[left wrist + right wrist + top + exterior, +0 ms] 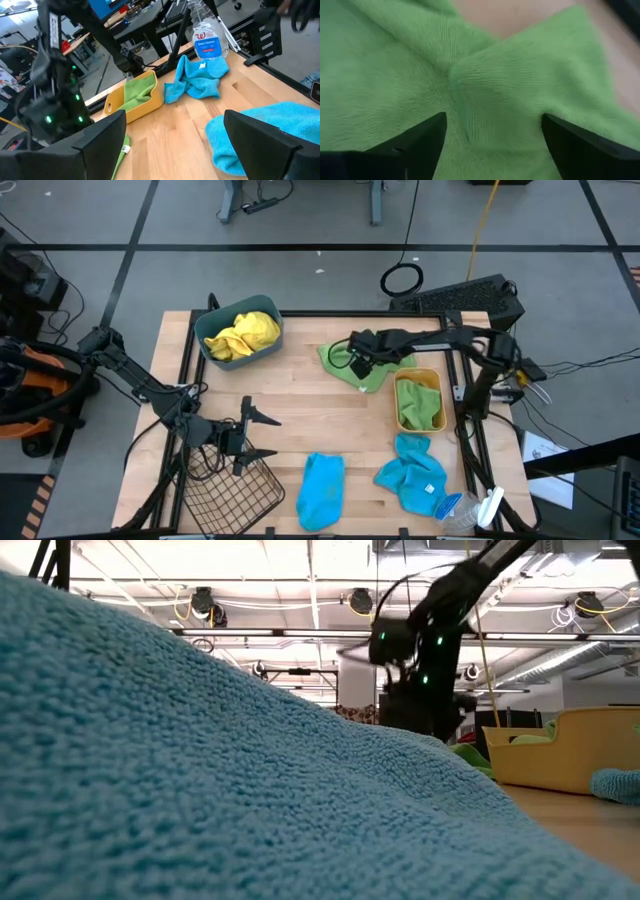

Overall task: Sort microfiber towel by color & place in baskets
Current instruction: Roll upper right green towel

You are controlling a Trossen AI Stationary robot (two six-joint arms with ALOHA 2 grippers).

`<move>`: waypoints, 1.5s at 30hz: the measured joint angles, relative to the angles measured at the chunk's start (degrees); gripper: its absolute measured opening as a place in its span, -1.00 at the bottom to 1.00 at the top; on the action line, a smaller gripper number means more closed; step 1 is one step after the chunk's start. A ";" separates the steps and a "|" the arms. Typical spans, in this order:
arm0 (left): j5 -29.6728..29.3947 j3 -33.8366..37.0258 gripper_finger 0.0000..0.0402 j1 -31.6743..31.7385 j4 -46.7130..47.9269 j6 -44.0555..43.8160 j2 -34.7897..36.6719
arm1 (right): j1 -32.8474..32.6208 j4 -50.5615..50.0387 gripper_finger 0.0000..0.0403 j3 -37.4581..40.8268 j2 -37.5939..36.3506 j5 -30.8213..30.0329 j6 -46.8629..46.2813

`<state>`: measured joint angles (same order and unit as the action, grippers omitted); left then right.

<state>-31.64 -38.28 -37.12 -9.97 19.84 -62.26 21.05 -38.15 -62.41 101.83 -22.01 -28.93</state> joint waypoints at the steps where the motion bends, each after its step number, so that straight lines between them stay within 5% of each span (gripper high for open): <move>1: 0.00 0.00 0.70 0.00 -0.01 -0.01 0.02 | 0.33 0.61 0.60 0.00 1.39 0.71 0.56; 6: 0.00 0.00 0.70 0.00 -0.01 0.00 0.02 | 1.63 4.35 0.56 -0.41 6.75 5.32 2.58; 10: 0.02 0.00 0.70 0.00 0.06 0.01 0.02 | 1.70 4.56 0.32 -0.44 7.60 5.52 2.46; 20: 0.04 0.00 0.70 0.00 0.19 0.01 0.01 | -1.40 4.43 -0.92 0.11 5.03 4.03 4.15; 28: -0.03 0.00 0.70 0.41 0.01 0.47 0.02 | -7.04 4.71 -0.89 0.22 -5.43 3.99 2.99; 40: -0.29 0.00 0.70 4.78 -5.80 0.40 0.02 | -28.49 20.30 -0.97 0.08 -18.39 -5.09 5.64; 45: 6.47 0.00 0.70 5.01 -12.55 0.06 0.02 | -36.90 26.51 -0.97 0.07 -17.86 -8.61 7.66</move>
<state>-25.17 -38.28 -32.12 -22.52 19.90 -62.24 -15.85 -11.64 -62.35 83.97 -30.62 -21.27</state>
